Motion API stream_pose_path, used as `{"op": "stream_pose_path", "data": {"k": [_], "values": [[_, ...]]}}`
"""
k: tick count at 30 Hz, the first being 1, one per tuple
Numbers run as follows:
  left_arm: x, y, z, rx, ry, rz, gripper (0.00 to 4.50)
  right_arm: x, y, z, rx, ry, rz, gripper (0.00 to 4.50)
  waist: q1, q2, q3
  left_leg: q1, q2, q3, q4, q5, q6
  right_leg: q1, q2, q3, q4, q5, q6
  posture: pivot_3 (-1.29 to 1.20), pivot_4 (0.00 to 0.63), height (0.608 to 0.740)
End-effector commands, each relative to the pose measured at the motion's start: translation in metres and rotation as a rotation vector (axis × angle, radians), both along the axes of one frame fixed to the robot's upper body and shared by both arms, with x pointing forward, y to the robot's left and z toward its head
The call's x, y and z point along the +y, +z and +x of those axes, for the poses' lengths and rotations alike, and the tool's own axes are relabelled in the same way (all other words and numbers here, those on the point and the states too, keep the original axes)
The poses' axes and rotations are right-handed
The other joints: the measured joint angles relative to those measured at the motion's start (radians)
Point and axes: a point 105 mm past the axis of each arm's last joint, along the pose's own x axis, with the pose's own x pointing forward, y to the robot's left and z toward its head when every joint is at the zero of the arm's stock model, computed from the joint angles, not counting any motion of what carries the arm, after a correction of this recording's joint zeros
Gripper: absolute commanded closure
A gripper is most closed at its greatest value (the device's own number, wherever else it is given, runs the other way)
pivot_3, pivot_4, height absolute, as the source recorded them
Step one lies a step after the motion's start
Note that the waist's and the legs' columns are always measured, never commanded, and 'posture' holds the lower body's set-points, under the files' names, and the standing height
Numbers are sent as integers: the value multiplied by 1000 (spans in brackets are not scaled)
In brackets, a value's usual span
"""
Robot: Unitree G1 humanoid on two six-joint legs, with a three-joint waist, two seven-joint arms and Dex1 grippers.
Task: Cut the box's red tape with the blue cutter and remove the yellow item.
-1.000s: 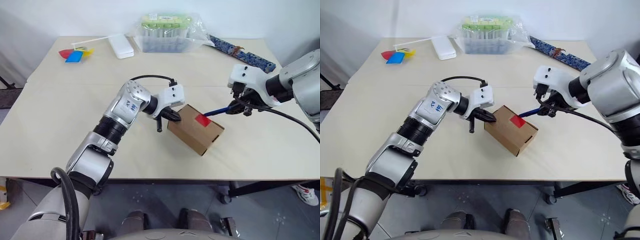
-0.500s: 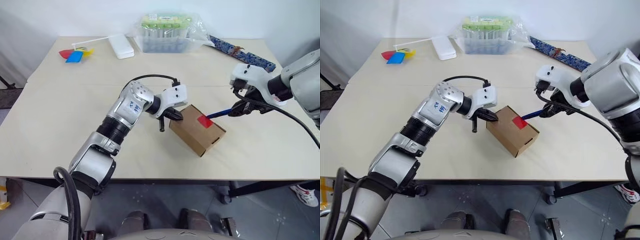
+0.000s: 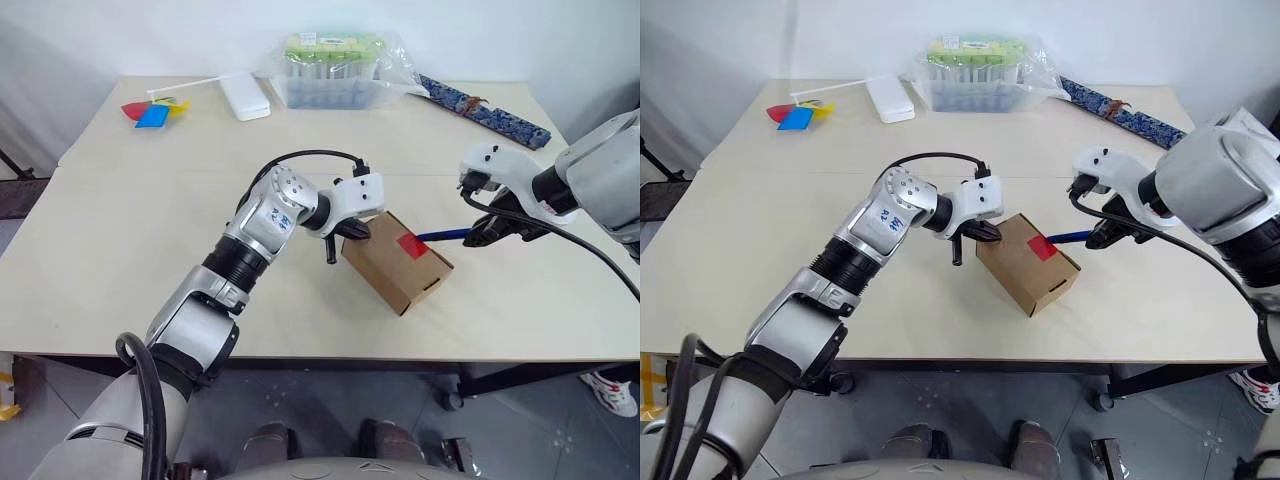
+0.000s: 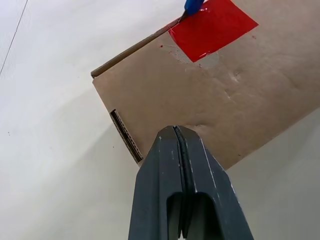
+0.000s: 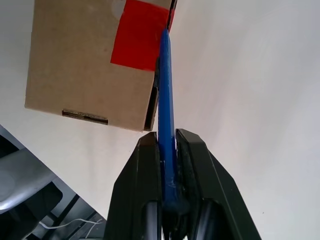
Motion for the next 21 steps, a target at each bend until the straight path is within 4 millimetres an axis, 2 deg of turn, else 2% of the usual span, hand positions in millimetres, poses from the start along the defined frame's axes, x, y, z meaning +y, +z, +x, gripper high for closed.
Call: {"op": "stream_pose_path", "data": {"k": [1,10,18,21], "values": [[12,-49,-2,88,55,139,4500,-6,-9,-7,45,4,-29,4339,0,0,0,0,0,0,0,0,0,0,0,0,0,0,0,0,150,740],[7,-52,-8,100,40,127,4500,4,8,-3,16,22,43,4339,0,0,0,0,0,0,0,0,0,0,0,0,-1,0,0,0,150,740],[7,-53,-6,102,47,128,4500,-4,11,-9,41,26,1,4339,0,1,0,0,0,0,0,0,1,0,0,0,-1,0,0,0,150,740],[6,-53,-6,100,49,126,4500,6,17,-9,54,17,56,4339,0,1,0,0,0,0,0,-1,1,0,0,0,-1,0,0,0,150,740]]}}
